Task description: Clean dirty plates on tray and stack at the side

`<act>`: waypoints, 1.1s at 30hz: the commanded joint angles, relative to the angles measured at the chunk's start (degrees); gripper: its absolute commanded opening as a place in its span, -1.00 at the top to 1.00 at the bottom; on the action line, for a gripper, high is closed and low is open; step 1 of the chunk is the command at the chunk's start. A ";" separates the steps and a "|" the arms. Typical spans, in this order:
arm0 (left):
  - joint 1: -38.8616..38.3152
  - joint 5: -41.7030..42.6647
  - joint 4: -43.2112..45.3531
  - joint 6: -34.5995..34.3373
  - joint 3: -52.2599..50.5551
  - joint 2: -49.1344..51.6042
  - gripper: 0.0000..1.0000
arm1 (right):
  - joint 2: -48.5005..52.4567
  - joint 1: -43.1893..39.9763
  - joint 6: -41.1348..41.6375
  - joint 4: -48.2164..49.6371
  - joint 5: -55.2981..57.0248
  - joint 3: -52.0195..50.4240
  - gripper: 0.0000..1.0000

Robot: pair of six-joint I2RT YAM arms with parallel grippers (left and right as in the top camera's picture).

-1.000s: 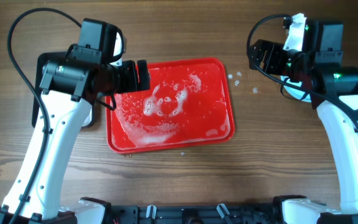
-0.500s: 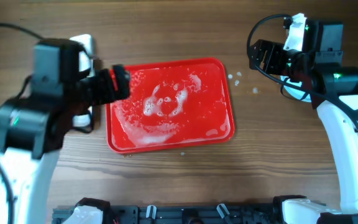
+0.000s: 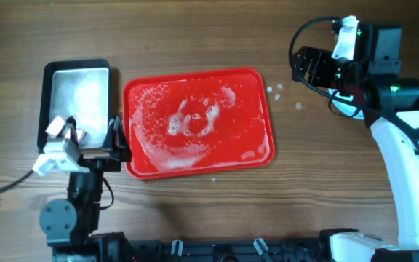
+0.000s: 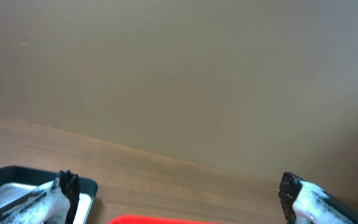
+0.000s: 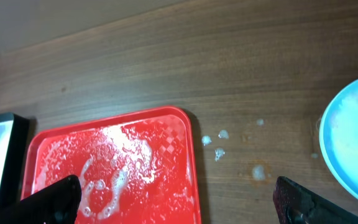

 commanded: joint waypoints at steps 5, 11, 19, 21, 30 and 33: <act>-0.04 0.85 1.88 2.75 -8.28 -8.81 -1.00 | 0.48 0.17 -0.31 0.11 0.61 0.09 -0.99; -0.57 -1.11 1.86 4.02 -13.51 -12.31 -1.00 | 0.48 0.17 -0.28 0.11 0.61 0.09 -0.99; -0.57 -1.27 0.79 4.17 -19.21 -14.23 -1.00 | 0.48 0.17 -0.28 0.11 0.61 0.09 -0.99; -0.57 -1.27 -1.57 4.20 -19.21 -14.23 -1.00 | 0.48 0.17 -0.31 0.11 0.61 0.09 -1.00; -0.57 -1.27 -5.27 3.89 -19.19 -14.12 -1.00 | 0.48 0.17 -0.31 0.11 0.61 0.09 -0.99; -0.57 -1.27 -5.27 3.87 -19.19 -14.12 -1.00 | 0.48 0.17 -0.31 0.11 0.61 0.09 -1.00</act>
